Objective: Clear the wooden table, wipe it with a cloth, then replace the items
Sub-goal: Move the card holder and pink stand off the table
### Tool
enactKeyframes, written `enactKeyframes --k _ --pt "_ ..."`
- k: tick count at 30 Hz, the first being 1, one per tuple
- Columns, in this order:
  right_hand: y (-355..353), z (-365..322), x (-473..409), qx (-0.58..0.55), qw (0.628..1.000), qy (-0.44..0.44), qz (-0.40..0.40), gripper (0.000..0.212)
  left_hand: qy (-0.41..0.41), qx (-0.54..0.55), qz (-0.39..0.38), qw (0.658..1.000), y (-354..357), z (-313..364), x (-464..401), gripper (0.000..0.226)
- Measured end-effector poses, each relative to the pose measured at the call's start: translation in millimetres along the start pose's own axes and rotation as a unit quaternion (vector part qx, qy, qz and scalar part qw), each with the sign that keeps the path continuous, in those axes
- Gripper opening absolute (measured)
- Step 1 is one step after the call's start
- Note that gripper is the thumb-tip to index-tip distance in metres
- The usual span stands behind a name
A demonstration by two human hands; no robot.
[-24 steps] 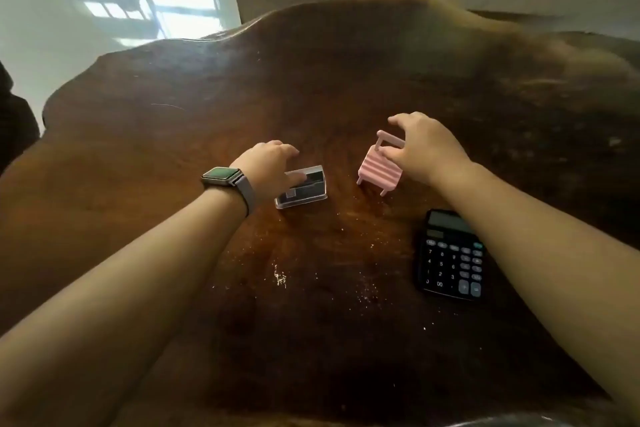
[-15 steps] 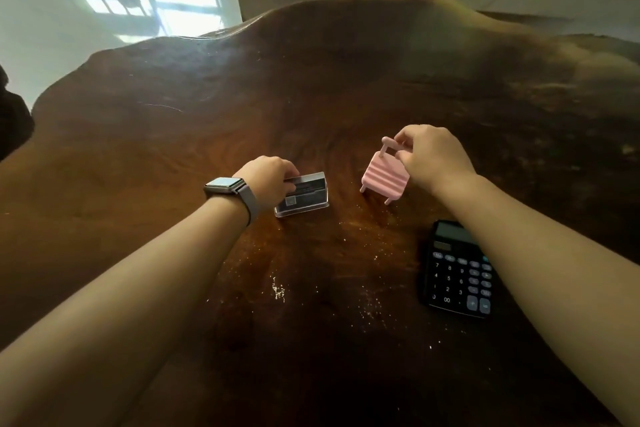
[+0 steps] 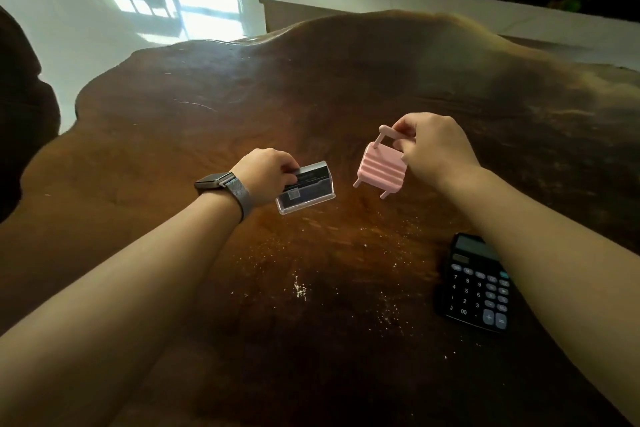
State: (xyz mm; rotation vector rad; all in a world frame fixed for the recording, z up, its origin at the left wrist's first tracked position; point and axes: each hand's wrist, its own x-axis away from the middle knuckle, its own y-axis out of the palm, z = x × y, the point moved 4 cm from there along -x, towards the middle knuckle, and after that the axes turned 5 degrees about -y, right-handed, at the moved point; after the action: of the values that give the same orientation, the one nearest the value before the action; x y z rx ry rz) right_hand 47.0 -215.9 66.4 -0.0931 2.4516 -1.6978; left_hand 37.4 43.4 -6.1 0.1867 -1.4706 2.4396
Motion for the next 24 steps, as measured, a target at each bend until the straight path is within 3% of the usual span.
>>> enactKeyframes --k 11,24 --pt "32.7 -171.5 -35.9 -0.027 0.990 -0.140 -0.020 0.016 -0.093 -0.005 0.080 0.992 -94.8 -135.3 80.4 0.020" --pt "136.5 -336.9 -47.7 -0.044 0.972 -0.209 -0.095 0.018 -0.222 0.033 0.109 0.968 -131.2 -309.0 143.0 0.020"
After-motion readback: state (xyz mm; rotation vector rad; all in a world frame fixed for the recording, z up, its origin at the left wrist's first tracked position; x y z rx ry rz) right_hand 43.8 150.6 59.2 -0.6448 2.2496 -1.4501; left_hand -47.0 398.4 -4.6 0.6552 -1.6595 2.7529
